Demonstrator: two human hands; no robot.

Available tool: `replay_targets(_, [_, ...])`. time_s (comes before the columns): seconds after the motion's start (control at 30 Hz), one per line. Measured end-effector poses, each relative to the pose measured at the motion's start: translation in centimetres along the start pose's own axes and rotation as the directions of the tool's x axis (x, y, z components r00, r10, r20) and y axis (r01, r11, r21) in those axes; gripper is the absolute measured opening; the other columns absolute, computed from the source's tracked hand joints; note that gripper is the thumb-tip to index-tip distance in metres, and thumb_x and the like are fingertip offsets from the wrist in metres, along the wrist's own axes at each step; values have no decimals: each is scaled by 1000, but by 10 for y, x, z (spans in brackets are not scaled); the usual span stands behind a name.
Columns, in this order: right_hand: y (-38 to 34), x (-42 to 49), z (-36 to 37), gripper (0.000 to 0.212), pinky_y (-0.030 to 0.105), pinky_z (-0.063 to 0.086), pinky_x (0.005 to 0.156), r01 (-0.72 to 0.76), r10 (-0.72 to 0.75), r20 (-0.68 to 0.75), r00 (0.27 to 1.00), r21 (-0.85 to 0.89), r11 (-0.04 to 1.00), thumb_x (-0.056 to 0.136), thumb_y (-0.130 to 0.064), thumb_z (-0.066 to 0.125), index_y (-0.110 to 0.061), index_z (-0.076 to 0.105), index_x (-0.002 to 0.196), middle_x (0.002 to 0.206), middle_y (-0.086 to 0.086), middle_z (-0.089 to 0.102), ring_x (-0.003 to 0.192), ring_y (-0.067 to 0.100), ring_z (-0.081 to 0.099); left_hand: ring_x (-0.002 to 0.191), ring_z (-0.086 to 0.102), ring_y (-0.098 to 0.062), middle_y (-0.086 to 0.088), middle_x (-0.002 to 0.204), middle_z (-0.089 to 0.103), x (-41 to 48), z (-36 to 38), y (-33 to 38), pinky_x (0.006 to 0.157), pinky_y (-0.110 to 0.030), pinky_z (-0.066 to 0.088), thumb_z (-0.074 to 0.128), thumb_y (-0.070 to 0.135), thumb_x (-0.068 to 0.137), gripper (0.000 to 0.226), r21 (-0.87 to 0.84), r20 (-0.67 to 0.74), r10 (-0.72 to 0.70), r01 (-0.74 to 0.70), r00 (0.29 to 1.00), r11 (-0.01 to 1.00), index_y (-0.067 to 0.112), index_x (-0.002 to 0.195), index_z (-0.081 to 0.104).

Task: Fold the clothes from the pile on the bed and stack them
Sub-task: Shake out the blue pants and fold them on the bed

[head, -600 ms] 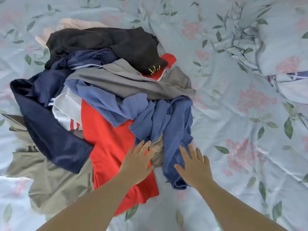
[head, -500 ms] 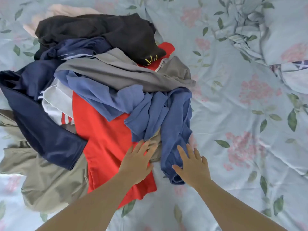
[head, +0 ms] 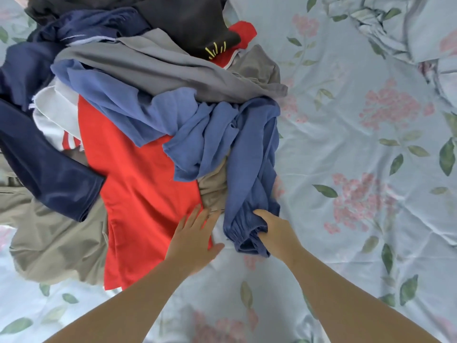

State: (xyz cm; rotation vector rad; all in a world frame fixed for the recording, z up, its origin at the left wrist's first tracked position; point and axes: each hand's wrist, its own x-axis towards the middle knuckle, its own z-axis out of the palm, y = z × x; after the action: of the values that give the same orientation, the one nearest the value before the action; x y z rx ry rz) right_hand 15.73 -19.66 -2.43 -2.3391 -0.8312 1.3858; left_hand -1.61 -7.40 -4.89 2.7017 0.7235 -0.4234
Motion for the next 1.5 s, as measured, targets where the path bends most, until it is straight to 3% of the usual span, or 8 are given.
replay_targets(0.17, [-22,-39,-30,41,13,42,72,108,-110,2,994,182,977,94,-15,49,-24,48,134,117,0,57,94,13,53,146,-4,-12,22,150,7,-14,-24,51,118,-36,10,23,80,53,109,-299,244,-38,113,969,947,33,150,6])
replay_targets(0.4, [-55,-104,-87,31,6,45,73,223,-195,-112,974,390,893,96,-17,49,-27,52,125,109,-9,59,92,-1,56,105,50,6,23,106,58,-19,-91,101,93,-14,38,46,37,91,31,-790,-37,-159,68,987,609,36,121,51])
replay_targets(0.6, [-89,-154,-134,18,23,49,90,389,-311,-256,915,359,849,95,-17,51,-33,57,102,97,-21,60,95,1,59,98,55,6,21,105,61,-34,-158,138,84,-9,42,63,17,89,42,-884,-87,-56,-51,995,465,47,113,46])
replay_targets(0.73, [-113,-182,-162,21,16,48,84,496,-394,-326,860,344,798,94,-15,53,-35,60,94,94,-22,62,90,-6,59,87,58,-22,-1,91,61,-32,-194,153,82,-36,49,52,14,93,12,-940,-114,-216,-36,970,338,25,98,55])
replay_targets(0.87, [-129,-204,-193,21,5,43,77,599,-457,-413,787,339,725,92,-8,55,-26,60,104,100,-16,62,88,-13,58,73,49,-15,1,73,52,-32,-246,158,69,-22,42,41,9,100,20,-977,-165,-418,-90,893,194,15,83,50])
replay_targets(1.23, [-183,-279,-285,30,5,46,72,823,-476,-729,492,213,526,86,-3,64,-33,63,90,89,-16,66,79,-1,61,71,50,-3,7,86,57,-86,-421,163,70,-16,43,77,8,75,33,-682,-593,-148,-396,792,615,28,91,55])
replay_targets(1.43, [-212,-346,-313,29,10,49,80,961,-513,-842,168,23,277,85,-6,66,-34,65,90,89,-20,67,84,-6,63,70,46,-22,-14,81,55,-131,-494,186,66,-28,43,74,30,72,29,-405,-886,-101,-652,452,641,49,88,59])
replay_targets(1.5, [-203,-342,-308,26,12,50,77,938,-507,-842,186,-1,346,85,-11,67,-36,64,87,87,-18,68,84,0,64,72,49,-21,-5,80,58,-128,-491,182,68,-27,43,71,36,72,25,-344,-910,-74,-641,409,687,50,88,58])
